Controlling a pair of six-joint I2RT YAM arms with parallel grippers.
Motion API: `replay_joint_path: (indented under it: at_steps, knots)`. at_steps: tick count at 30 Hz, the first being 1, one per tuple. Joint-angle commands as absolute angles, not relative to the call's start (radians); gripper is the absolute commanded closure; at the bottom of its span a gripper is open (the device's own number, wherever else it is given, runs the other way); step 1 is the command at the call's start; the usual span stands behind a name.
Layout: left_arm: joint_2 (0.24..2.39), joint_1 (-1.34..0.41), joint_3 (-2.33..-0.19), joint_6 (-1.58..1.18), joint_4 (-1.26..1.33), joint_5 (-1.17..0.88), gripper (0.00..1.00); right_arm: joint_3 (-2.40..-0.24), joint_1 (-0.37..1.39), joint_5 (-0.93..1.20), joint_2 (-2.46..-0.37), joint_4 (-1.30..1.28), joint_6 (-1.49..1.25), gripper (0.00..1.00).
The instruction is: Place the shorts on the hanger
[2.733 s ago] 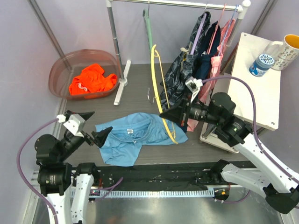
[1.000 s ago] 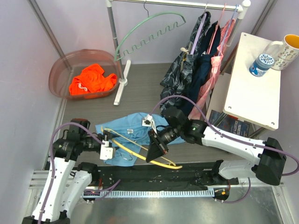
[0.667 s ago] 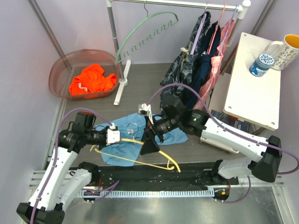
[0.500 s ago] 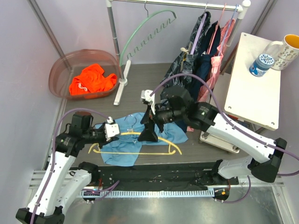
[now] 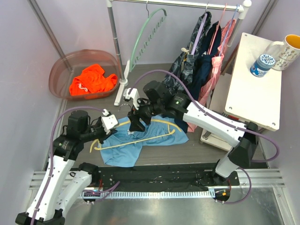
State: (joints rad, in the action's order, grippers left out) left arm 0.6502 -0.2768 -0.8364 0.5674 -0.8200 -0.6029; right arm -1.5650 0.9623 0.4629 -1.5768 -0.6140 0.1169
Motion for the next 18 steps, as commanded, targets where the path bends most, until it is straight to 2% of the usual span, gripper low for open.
replay_joint_path:
  at_steps: [1, 2, 5, 6, 9, 10, 13, 16, 18]
  knots:
    - [0.646, -0.278, -0.879, 0.538, -0.75, -0.591, 1.0, -1.663, 0.947, 0.543, -1.603, -0.603, 0.158, 0.4]
    - [0.64, -0.279, -0.877, 0.538, -0.75, -0.591, 1.0, -1.67, 0.943, 0.579, -1.614, -0.603, 0.156, 0.45]
    - [0.629, -0.279, -0.865, 0.543, -0.753, -0.568, 1.0, -1.697, 0.931, 0.636, -1.635, -0.603, 0.16, 0.84]
    - [0.626, -0.278, -0.865, 0.54, -0.761, -0.563, 0.97, -1.698, 0.928, 0.637, -1.632, -0.604, 0.16, 0.99]
    - [0.626, -0.278, -0.885, 0.494, -0.813, -0.529, 0.52, -1.671, 0.901, 0.598, -1.585, -0.6, 0.192, 0.99]
    - [0.63, -0.278, -0.89, 0.479, -0.825, -0.517, 0.19, -1.658, 0.891, 0.58, -1.569, -0.598, 0.221, 0.99]
    - [0.682, -0.278, -0.939, 0.404, -0.885, -0.468, 0.08, -1.614, 0.844, 0.505, -1.496, -0.612, 0.284, 0.99]
    - [0.747, -0.279, -1.006, 0.333, -0.937, -0.398, 0.0, -1.533, 0.81, 0.422, -1.419, -0.612, 0.409, 0.99]
    - [0.814, -0.279, -1.049, 0.345, -0.98, -0.365, 0.0, -1.45, 0.81, 0.353, -1.332, -0.579, 0.515, 0.99]
